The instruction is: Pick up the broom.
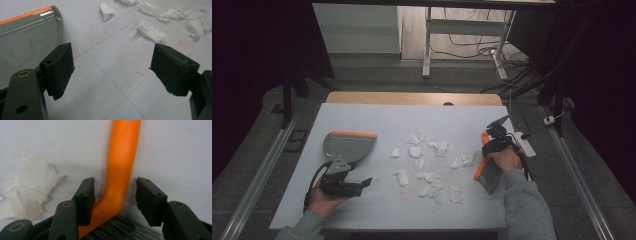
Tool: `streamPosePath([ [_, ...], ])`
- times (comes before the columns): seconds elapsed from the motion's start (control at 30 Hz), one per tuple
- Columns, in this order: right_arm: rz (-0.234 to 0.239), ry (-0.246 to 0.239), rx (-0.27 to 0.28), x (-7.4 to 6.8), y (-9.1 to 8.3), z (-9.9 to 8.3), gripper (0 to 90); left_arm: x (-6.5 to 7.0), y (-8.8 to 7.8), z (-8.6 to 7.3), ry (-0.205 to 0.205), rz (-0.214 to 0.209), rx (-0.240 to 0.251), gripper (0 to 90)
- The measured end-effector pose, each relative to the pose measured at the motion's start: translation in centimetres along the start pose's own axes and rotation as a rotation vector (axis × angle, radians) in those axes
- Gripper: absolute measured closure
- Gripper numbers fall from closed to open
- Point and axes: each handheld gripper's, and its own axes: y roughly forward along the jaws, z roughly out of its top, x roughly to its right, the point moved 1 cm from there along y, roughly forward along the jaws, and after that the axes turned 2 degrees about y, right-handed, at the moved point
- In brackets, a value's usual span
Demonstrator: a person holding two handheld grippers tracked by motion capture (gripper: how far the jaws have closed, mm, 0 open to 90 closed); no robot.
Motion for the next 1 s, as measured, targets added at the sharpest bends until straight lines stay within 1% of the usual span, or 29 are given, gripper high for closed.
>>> streamPosePath([
  [0.1,-0.008,0.025,0.000,-0.4,-0.1,0.0,61.7,0.1,0.0,0.0,0.002,-0.001,0.000,19.7],
  [0.17,-0.020,0.046,0.000,-0.6,-0.1,0.0,66.1,0.1,0.0,0.0,0.004,0.000,-0.002,19.7],
  [0.2,-0.020,0.052,0.004,-0.7,-0.1,-0.1,70.3,0.1,0.0,0.0,0.004,0.000,-0.002,19.7],
  [0.27,-0.023,0.049,0.017,-0.8,-0.1,-0.2,70.9,0.2,-0.1,0.0,0.007,0.002,0.001,19.7],
  [0.37,-0.001,0.044,0.032,-0.5,-0.1,-0.4,71.3,0.2,-0.2,-0.1,0.005,0.003,0.005,19.7],
  [0.47,0.014,0.018,0.040,-0.3,-0.2,-0.5,71.5,0.1,-0.3,-0.1,0.004,0.004,0.008,19.7],
  [0.53,0.020,0.018,0.041,-0.2,-0.2,-0.5,71.5,0.0,-0.4,-0.1,-0.002,0.006,0.011,19.8],
  [0.6,0.026,-0.003,0.050,0.3,-0.4,-0.7,71.6,-0.1,-0.3,-0.1,-0.005,0.006,0.011,19.8],
  [0.67,0.052,-0.005,0.065,0.9,-0.8,-0.8,71.6,-0.1,-0.3,-0.1,-0.006,0.007,0.009,19.7],
  [0.7,0.075,-0.003,0.067,1.3,-1.1,-0.9,71.7,-0.1,-0.2,-0.1,-0.007,0.007,0.008,19.8],
  [0.83,0.135,0.002,0.106,2.7,-2.4,-1.5,71.7,-0.2,-0.2,-0.1,-0.007,0.011,0.006,19.8],
  [0.9,0.179,0.012,0.118,3.4,-3.0,-2.0,71.7,-0.2,-0.1,0.0,-0.007,0.011,0.006,19.8],
  [1.0,0.207,0.015,0.145,4.0,-3.7,-2.5,71.8,-0.2,0.0,0.1,-0.006,0.010,0.005,19.8],
])
